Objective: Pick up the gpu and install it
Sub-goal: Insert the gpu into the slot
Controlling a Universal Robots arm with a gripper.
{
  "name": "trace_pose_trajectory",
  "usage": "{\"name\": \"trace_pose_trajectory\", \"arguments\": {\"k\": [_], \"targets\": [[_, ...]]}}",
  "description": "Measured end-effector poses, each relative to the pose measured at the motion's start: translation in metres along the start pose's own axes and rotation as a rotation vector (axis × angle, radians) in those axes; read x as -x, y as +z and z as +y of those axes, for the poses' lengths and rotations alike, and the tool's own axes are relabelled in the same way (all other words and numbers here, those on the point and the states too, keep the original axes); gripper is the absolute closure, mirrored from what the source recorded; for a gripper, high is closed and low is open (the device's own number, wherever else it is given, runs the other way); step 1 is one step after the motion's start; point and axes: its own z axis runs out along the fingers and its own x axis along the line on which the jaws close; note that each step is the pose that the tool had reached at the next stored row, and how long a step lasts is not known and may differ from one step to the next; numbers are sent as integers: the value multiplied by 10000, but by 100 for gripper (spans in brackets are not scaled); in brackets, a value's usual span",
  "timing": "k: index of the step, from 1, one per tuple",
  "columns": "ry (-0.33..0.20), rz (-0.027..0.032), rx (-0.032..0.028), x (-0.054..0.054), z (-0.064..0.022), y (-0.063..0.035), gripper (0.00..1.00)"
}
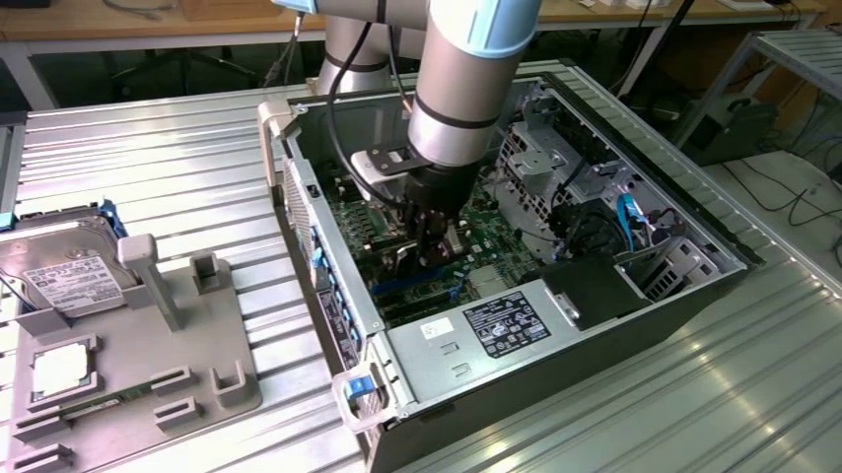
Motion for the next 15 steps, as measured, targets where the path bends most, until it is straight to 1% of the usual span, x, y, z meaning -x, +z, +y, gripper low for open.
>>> {"name": "trace_pose_trajectory", "arguments": {"k": [4,6,8,15], "targets": [[0,-4,-2,1,0,5,72],[0,-13,-8,2,0,-22,72],[0,9,-2,1,1,-49,72],[6,12,-1,-1,2,-50,72]]}}
